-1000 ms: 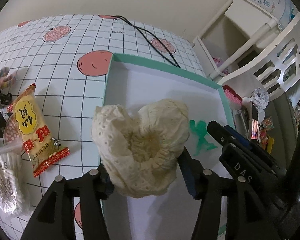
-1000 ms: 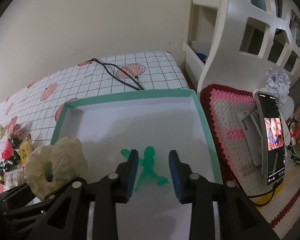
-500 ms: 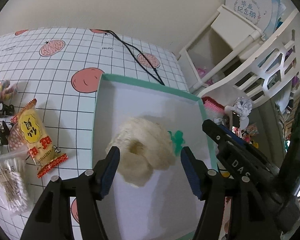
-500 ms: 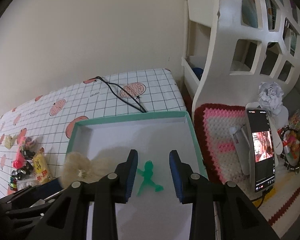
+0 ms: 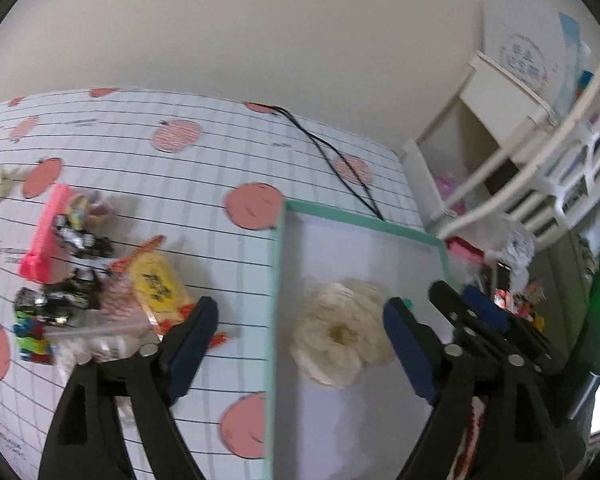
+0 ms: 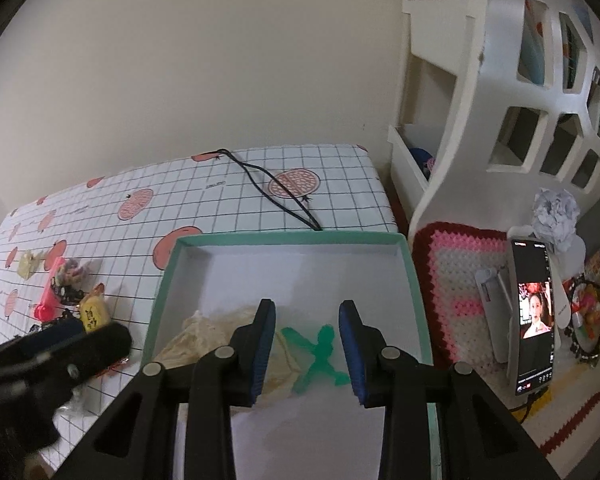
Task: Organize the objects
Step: 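Open both tools to drop the lace cloth and green figure into the box, then move both tools back toward the remaining items on the sheet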
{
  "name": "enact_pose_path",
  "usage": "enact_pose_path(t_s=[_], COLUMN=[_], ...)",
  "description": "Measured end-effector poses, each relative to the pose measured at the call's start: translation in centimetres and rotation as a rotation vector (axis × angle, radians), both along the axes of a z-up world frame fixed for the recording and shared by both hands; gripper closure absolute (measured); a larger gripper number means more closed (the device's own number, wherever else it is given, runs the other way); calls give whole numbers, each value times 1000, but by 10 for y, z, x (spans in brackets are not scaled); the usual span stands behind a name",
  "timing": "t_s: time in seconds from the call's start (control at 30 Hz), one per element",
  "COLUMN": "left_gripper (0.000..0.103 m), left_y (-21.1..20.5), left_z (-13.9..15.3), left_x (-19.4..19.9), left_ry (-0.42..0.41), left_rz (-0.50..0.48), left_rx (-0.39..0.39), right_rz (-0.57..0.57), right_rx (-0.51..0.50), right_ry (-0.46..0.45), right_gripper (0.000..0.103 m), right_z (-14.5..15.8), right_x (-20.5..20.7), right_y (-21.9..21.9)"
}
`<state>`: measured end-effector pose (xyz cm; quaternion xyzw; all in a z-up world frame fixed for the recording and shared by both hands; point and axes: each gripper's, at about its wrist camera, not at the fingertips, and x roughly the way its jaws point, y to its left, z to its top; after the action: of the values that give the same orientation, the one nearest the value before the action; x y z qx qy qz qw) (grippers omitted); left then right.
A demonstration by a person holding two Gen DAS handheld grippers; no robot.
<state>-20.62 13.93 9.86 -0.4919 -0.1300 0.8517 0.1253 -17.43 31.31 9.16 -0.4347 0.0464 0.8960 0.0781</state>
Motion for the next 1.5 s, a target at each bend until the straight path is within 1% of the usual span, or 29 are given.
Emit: enact_pose_path(t_s=[0.03, 0.07, 0.1, 0.13, 0.2, 0.27, 0.37, 0.53, 0.6, 0.8, 1.03, 1.13, 1.23, 1.33, 1.4, 1.5], left_gripper=[7, 7, 6, 5, 0, 0, 0, 0, 0, 0, 0, 0, 0, 0, 0, 0], left_y=[-3, -8, -10, -12, -19, -25, -32, -41, -44, -55, -71, -78, -87, -100, -110, -126], left_z=[0, 0, -1, -1, -2, -1, 0, 1, 2, 6, 11, 12, 17, 24, 29, 34], left_x=[-1, 0, -1, -1, -2, -1, -2, -3, -3, -1, 0, 0, 1, 4, 6, 9], left_ry=[5, 16, 21, 26, 38, 52, 59, 61, 63, 62, 66, 58, 68, 83, 94, 118], left_rz=[13, 35, 47, 57, 83, 107, 132, 160, 172, 191, 207, 212, 230, 256, 280, 307], left_rx=[-15, -45, -65, -85, -124, -143, -158, -151, -151, -141, -123, -105, -80, -67, -72, -79], right_rz=[0, 1, 1, 1, 5, 6, 16, 29, 36, 45, 97, 120, 137, 162, 183, 204], right_rx=[2, 2, 1, -4, -11, -15, -26, -19, -9, 6, 19, 25, 37, 12, -19, -28], right_ry=[2, 2, 1, 2, 4, 5, 7, 6, 9, 15, 34, 37, 51, 59, 60, 75], right_gripper=[51, 49, 45, 38, 33, 27, 20, 4, 1, 0, 0, 0, 0, 0, 0, 0], right_z=[0, 0, 0, 0, 0, -1, -1, -2, -1, 1, 8, 10, 13, 16, 18, 23], right_x=[0, 0, -1, -1, -3, -4, -4, -5, -6, -7, -7, -8, -8, -8, -9, -9], right_y=[-1, -2, -2, -3, -4, -5, -8, -14, -17, -25, -44, -56, -66, -73, -79, -91])
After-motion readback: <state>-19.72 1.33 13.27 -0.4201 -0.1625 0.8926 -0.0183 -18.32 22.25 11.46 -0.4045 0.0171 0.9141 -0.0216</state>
